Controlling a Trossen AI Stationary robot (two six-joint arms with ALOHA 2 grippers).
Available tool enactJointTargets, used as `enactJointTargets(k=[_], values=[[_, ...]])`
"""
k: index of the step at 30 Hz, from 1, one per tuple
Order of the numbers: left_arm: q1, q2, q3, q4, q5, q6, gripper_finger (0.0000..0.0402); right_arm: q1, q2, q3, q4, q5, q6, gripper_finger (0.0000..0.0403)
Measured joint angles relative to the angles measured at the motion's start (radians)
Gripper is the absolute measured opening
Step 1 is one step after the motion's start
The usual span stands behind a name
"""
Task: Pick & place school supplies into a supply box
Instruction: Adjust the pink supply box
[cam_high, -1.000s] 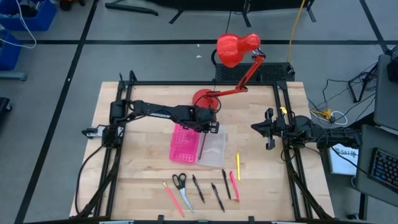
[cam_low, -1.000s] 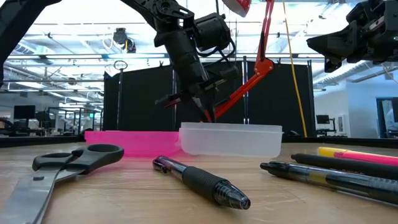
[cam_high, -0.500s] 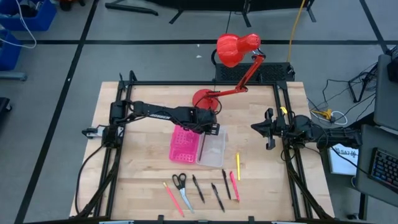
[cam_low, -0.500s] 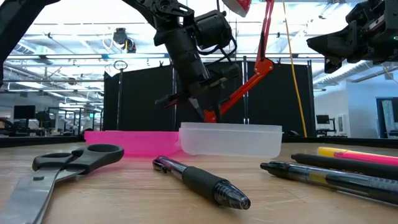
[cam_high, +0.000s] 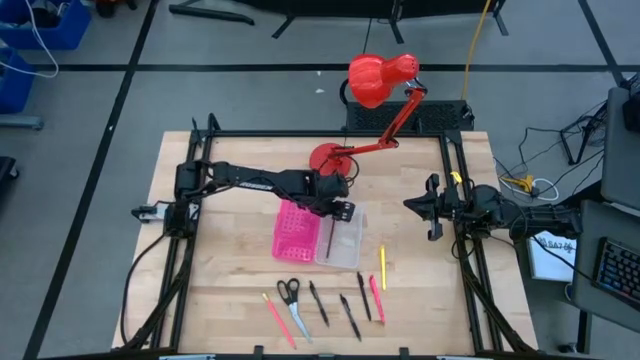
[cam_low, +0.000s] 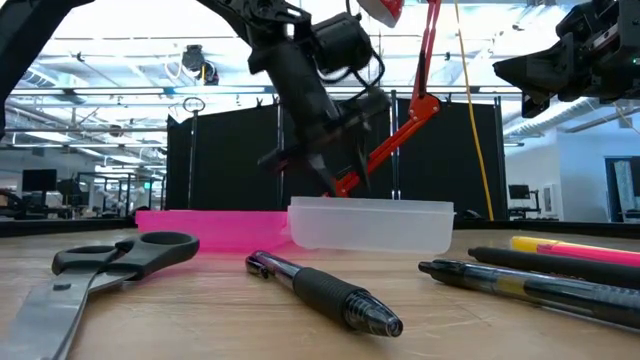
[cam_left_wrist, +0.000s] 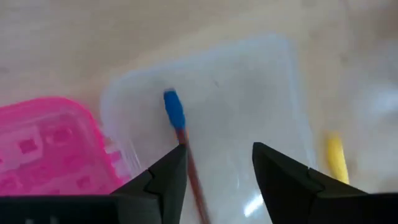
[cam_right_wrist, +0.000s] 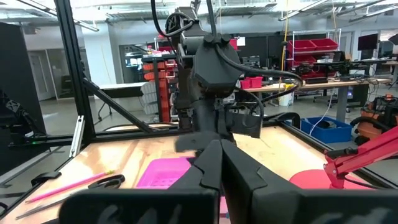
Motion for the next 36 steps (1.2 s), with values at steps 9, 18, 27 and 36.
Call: enactJointTargets(k=[9, 18, 27, 36], values=[[-0.170, -0.073, 0.081, 0.006, 0.161, 0.487, 0.0099, 0.000, 0.001, 0.000, 0.000, 0.002, -0.005, 0.0000], [-0.446, -0.037, 0.100, 0.087, -0.263, 0.654, 0.0005, 0.000, 0.001, 0.000, 0.000, 0.003, -0.034, 0.0000], [-0.502, 0.081, 0.100, 0.113, -0.260, 0.531, 0.0003, 0.000, 0.001, 0.000, 0.001, 0.003, 0.011, 0.0000], [-0.450, 0.176, 0.100, 0.119, -0.255, 0.431, 0.0002, 0.000, 0.001, 0.000, 0.001, 0.003, 0.025, 0.0000]])
